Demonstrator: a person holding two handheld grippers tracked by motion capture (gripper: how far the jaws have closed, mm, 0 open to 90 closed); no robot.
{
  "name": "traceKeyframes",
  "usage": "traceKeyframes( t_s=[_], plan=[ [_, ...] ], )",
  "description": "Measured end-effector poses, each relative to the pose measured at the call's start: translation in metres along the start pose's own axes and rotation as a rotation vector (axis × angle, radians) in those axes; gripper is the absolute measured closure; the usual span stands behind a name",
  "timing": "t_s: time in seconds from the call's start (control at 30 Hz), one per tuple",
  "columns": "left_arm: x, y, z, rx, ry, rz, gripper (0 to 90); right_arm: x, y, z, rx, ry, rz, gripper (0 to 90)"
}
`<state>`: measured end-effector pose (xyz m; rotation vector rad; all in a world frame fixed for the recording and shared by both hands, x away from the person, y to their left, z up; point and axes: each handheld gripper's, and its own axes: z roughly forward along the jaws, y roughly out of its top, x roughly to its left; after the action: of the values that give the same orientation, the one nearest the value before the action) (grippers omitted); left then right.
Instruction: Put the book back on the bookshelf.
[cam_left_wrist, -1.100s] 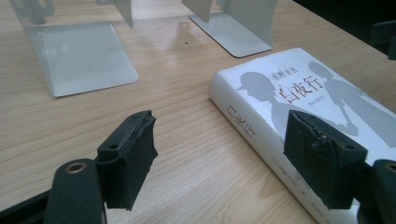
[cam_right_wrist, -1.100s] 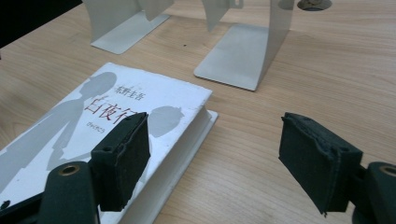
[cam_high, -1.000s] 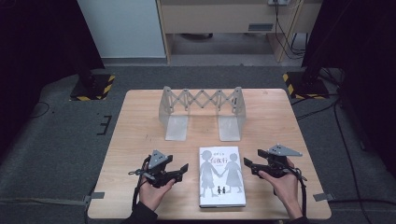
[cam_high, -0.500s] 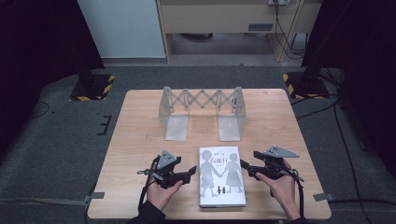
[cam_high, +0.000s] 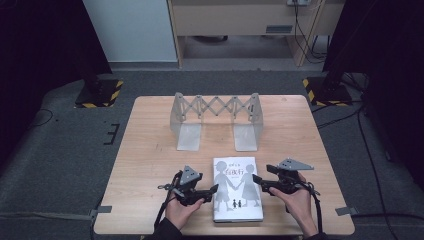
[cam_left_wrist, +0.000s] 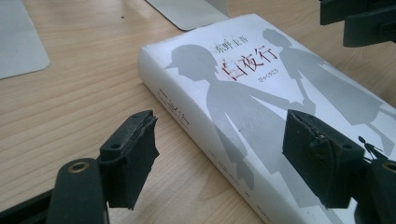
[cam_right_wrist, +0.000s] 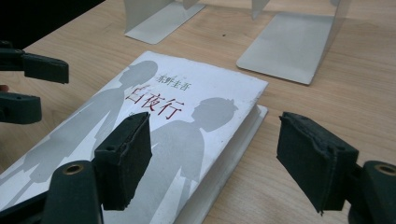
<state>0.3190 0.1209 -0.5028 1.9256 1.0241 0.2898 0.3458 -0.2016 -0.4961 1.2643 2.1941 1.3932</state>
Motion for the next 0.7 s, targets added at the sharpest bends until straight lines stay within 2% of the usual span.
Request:
traceKeyframes(
  t_s=[0.23, 0.37, 0.7],
  plan=[
    [-0.006, -0.005, 0.009, 0.028, -0.028, 0.008, 25.1, 0.001, -0.008, 0.01, 0.037, 0.016, 0.009, 26.2],
    [-0.007, -0.007, 0.013, 0.042, -0.039, 0.015, 25.0, 0.001, -0.011, 0.014, 0.04, 0.026, 0.023, 26.4],
    [-0.008, -0.009, 0.017, 0.024, -0.07, 0.007, 24.8, 0.003, -0.016, 0.023, 0.062, 0.049, 0.044, 26.5]
  ],
)
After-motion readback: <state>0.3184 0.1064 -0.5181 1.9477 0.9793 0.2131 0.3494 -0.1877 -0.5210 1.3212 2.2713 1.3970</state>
